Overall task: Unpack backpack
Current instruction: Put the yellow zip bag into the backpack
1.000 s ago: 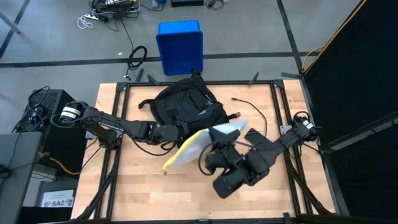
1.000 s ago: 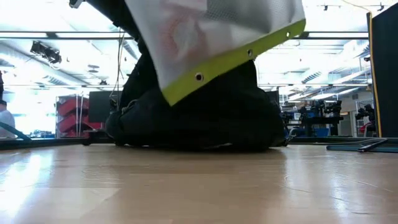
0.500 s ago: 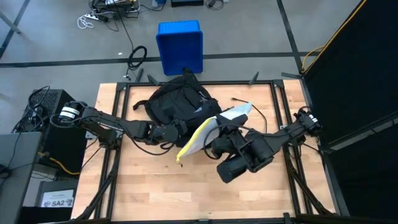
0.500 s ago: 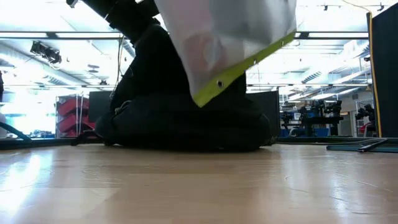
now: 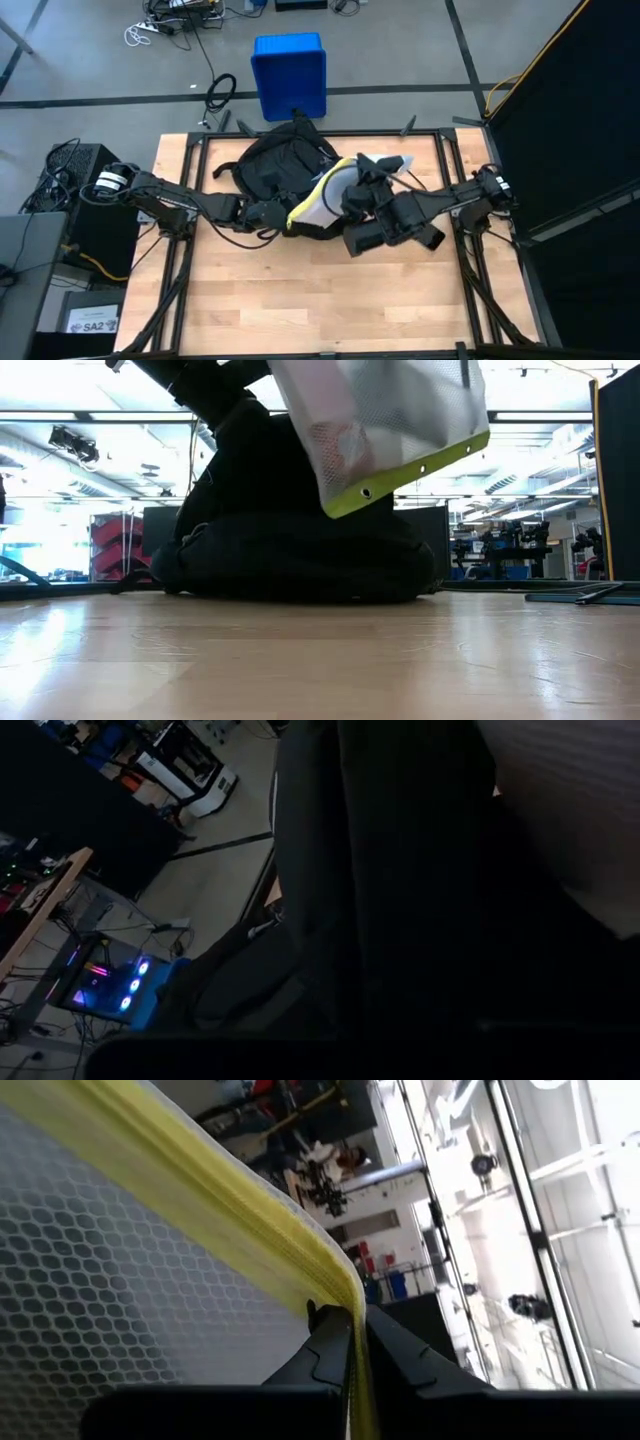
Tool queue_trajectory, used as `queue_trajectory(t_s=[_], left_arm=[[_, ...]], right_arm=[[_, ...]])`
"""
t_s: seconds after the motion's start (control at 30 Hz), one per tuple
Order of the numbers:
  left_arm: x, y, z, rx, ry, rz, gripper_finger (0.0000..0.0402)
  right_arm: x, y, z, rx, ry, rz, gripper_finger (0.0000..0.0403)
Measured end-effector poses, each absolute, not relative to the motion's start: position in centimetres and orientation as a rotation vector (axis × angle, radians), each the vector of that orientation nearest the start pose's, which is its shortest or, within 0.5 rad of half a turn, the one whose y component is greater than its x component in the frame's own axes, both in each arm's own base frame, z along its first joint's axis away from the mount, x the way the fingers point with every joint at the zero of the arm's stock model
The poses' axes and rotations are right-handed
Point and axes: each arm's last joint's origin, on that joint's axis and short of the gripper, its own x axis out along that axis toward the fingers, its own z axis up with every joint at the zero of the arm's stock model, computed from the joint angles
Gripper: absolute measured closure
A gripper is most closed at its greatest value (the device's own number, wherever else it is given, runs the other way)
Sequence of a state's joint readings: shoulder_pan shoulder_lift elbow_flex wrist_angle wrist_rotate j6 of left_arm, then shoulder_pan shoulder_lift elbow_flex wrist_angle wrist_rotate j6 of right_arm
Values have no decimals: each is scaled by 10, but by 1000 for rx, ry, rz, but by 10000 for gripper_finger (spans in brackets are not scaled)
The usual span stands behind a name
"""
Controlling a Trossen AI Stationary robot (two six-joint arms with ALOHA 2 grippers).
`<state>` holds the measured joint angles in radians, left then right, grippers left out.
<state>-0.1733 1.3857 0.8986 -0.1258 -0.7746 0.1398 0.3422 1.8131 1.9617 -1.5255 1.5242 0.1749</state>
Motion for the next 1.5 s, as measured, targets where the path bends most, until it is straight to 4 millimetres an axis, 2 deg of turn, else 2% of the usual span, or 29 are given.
queue_trajectory(t_s=[0.3,0.43,0.57,0.73,0.93,1.1,1.3,1.5], left_arm=[[287,-30,249,411,607,546,402],[287,-29,250,407,600,548,402],[288,-30,252,391,577,552,402],[290,-30,255,370,537,558,402],[291,-30,256,348,525,562,402],[292,-30,257,341,510,563,402],[293,-31,259,326,483,562,402],[296,-33,264,286,426,509,402]], right_arm=[[318,69,394,-992,784,-1065,403],[321,70,388,-883,806,-1004,403],[330,79,366,-808,848,-922,403],[342,91,329,-782,883,-850,403],[342,99,294,-714,935,-787,403],[344,103,272,-606,958,-716,403],[352,110,246,-506,971,-551,403],[365,109,241,-489,905,-462,403]])
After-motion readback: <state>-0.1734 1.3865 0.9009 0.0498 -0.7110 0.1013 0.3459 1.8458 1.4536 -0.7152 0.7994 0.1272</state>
